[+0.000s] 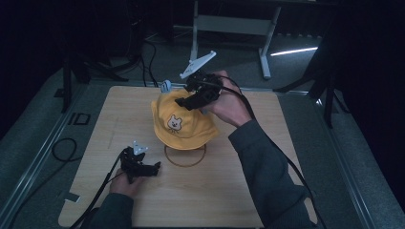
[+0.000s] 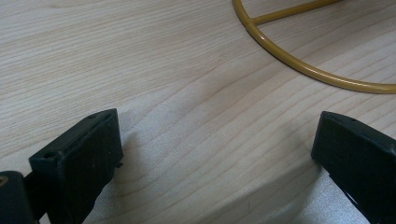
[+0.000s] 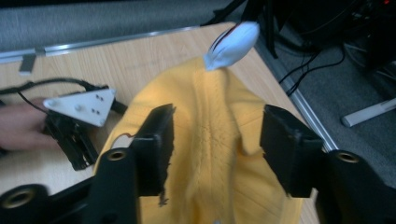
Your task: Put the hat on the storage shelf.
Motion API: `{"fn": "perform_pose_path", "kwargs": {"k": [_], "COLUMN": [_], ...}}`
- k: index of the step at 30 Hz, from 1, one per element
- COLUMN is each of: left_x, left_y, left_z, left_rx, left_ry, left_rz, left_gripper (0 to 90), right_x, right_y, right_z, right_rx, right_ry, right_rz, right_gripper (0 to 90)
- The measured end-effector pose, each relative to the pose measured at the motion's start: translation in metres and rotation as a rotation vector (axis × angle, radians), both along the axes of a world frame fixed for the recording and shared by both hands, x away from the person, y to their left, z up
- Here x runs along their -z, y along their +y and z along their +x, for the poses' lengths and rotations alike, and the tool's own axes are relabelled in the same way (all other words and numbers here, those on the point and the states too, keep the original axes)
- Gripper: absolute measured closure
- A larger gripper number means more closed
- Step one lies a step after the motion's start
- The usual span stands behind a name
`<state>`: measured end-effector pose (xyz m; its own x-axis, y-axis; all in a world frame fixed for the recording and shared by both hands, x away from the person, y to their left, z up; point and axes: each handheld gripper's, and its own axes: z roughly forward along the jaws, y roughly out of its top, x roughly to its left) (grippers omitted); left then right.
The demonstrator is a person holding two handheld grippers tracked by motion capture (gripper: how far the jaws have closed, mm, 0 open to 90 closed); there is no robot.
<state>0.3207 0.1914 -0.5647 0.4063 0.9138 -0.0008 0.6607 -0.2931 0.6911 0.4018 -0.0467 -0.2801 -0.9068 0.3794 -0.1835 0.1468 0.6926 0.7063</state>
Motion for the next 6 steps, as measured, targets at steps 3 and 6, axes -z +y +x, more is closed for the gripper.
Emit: {"fn": "perform_pose_path", "kwargs": {"k": [3,6], "left_x": [0.0,0.0], "left_y": [0.0,0.0], "left_z": [0.0,0.0], "left_rx": [-0.001,-0.001], "left_ry": [-0.002,-0.002], "left_rz": [-0.001,0.0], "left_gripper": [1.9,2.0], "right_x": [-0.008,-0.018], "right_y": [-0.008,-0.016], "right_z": [-0.005,-0.01], "right_rx": [0.02,0.042], "right_ry": [0.008,-0.02], "right_rz": [0.025,0.057], "right_gripper": [35.8,30.7]}}
